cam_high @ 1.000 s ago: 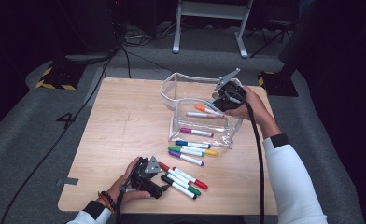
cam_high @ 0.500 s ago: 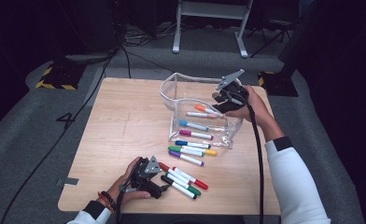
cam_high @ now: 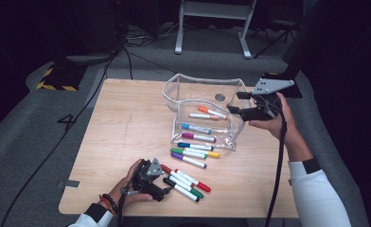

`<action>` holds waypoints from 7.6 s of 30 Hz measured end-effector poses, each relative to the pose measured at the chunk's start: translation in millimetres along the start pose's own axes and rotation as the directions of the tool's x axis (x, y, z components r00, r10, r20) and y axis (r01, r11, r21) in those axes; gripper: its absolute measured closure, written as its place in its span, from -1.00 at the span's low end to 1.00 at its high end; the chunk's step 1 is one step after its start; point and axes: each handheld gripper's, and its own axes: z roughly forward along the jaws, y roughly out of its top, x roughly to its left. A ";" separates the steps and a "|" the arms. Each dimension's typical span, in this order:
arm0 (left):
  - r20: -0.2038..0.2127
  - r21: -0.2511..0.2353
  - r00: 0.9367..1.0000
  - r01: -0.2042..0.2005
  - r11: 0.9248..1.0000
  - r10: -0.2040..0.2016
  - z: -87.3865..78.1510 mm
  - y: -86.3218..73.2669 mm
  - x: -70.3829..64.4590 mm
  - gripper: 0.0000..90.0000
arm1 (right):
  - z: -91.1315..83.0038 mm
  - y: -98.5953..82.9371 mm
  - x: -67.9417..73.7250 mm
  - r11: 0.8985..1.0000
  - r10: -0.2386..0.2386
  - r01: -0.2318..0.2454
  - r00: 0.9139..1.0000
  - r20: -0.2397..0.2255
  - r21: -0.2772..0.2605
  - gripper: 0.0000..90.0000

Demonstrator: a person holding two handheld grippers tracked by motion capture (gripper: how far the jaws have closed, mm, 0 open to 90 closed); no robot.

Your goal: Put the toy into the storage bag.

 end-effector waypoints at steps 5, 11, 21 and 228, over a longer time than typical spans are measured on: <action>0.000 0.000 1.000 0.000 1.000 0.000 0.0 0.0 0.0 -0.93 | -18.0 -21.3 23.2 0.999 -0.013 0.012 1.000 -0.019 -0.030 -0.14; 0.000 0.000 1.000 0.000 1.000 0.000 0.0 0.0 0.0 -0.93 | -18.4 -49.1 49.7 0.999 -0.024 0.022 0.997 -0.067 -0.038 -0.09; 0.000 0.000 1.000 -0.002 1.000 0.002 0.0 0.0 0.1 -0.93 | 33.0 -94.0 84.6 0.999 -0.019 0.026 0.983 -0.181 0.034 0.13; 0.002 0.003 1.000 -0.003 1.000 0.003 -1.8 -1.9 -1.4 -0.93 | 9.8 -95.0 63.8 0.999 -0.006 0.012 0.985 -0.170 0.032 0.01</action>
